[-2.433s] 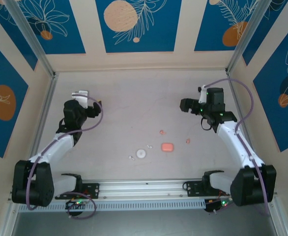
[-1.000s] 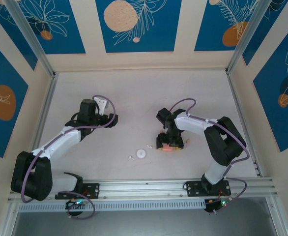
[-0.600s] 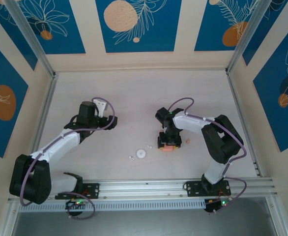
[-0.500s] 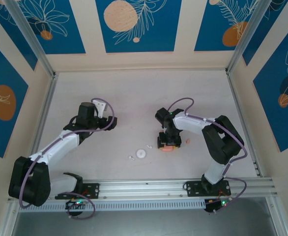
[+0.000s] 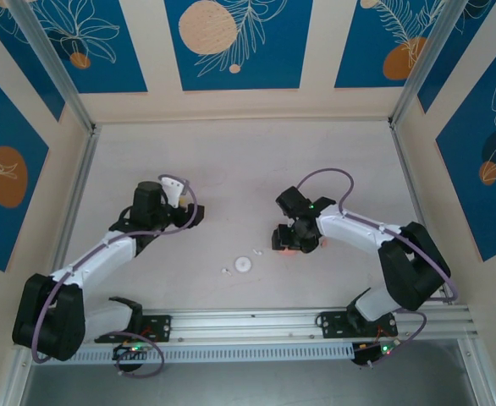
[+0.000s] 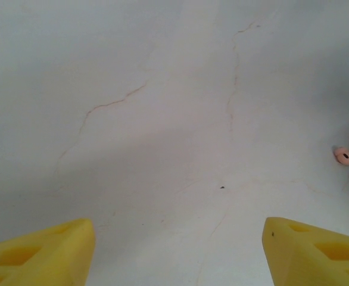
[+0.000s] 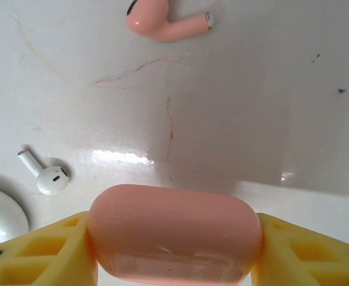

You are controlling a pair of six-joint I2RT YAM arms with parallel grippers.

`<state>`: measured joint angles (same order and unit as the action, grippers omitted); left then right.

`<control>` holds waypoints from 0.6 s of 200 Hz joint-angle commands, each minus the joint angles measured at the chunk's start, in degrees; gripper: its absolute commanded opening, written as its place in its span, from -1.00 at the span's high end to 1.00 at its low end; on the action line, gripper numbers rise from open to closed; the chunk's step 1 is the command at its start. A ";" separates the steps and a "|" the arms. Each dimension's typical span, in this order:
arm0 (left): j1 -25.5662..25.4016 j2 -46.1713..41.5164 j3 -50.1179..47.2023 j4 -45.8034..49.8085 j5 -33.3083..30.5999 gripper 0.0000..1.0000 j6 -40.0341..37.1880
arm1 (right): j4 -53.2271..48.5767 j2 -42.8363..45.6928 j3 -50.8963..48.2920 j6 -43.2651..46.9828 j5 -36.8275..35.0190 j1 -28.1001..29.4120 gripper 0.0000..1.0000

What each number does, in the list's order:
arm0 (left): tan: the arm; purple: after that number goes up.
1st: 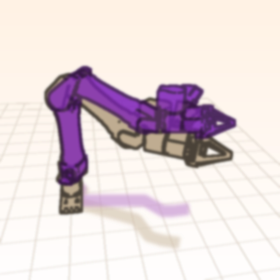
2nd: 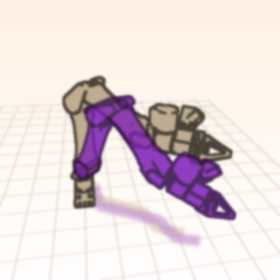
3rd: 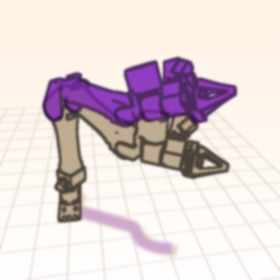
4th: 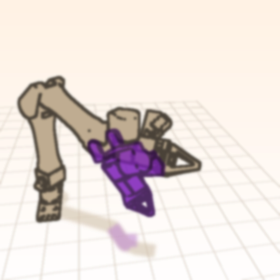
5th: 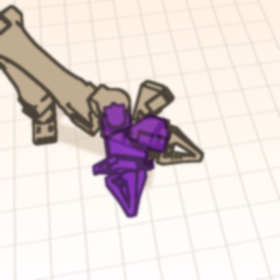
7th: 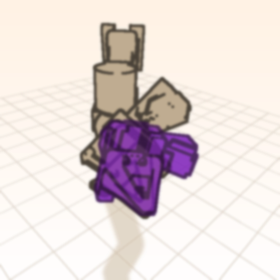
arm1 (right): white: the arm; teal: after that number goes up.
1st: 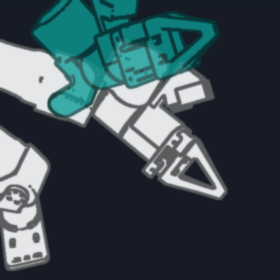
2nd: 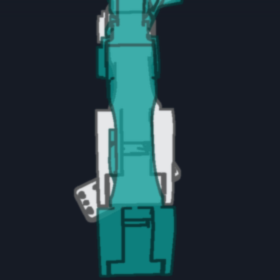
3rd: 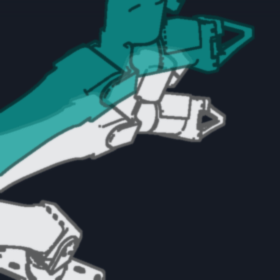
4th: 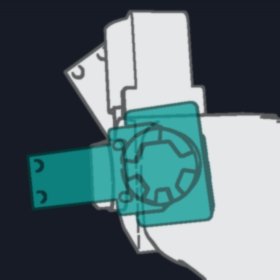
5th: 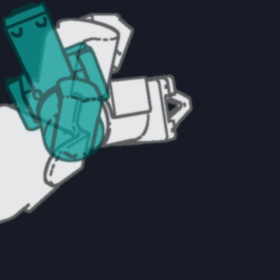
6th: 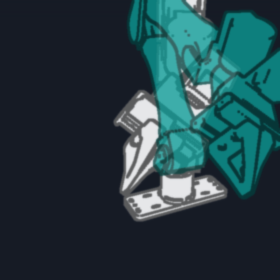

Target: Insert wireless bluetooth earbuds into charging case

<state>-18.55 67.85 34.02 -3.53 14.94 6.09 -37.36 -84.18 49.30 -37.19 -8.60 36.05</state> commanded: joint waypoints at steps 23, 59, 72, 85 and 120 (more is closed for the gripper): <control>-2.01 -1.75 -4.62 -12.19 6.90 -0.39 -0.81 | 7.28 7.38 -4.18 -3.41 0.63 0.26 -0.07; -4.01 -2.11 -9.06 -23.83 10.93 -0.33 -1.48 | 12.07 11.05 -5.78 -3.57 3.31 -0.45 -0.07; -5.03 -2.20 -10.29 -26.91 11.66 -0.32 -2.21 | 13.69 11.76 -6.10 -3.58 4.14 -0.55 -0.06; -6.06 -2.27 -11.26 -28.96 12.12 -0.32 -3.02 | 15.53 12.48 -6.49 -3.76 4.97 -0.63 -0.06; -9.47 -1.71 -13.81 -34.36 12.83 -0.31 -5.08 | 23.00 15.00 -8.92 -5.18 8.17 -0.63 -0.06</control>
<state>-25.67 66.54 21.96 -30.15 24.93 3.81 -21.19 -71.61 42.35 -40.58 -4.29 35.59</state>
